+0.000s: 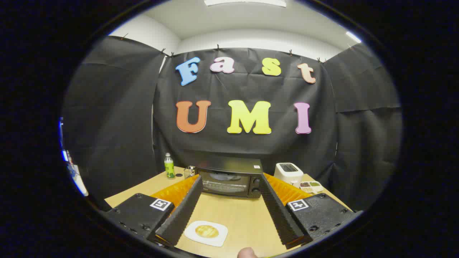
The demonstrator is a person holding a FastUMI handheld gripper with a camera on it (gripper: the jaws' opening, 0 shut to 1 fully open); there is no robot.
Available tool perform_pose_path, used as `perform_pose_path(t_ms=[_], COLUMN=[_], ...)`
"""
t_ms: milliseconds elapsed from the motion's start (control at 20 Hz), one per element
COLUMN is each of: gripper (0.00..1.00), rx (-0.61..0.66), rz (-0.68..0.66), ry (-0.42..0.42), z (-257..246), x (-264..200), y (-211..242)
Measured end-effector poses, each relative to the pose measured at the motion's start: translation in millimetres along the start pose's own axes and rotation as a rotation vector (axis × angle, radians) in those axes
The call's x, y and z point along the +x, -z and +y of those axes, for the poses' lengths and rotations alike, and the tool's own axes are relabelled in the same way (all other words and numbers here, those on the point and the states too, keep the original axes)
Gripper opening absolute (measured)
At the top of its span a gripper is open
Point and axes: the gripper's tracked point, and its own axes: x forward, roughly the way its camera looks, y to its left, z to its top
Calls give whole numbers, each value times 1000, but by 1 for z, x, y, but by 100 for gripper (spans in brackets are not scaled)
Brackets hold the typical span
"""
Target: Open the toaster oven, put the food inside, and close the toaster oven door.
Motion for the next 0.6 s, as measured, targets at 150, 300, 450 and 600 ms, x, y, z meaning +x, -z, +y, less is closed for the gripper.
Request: perform_pose_path(t_ms=[150, 300, 450, 600], gripper=[100, 100, 100, 100], rx=[7, 22, 31, 35], rz=[5, 4, 1, -10], ry=[11, 25, 33, 43], z=[-5, -9, -11, -10], x=[-1, -1, -1, 0], y=[0, -1, -1, -2])
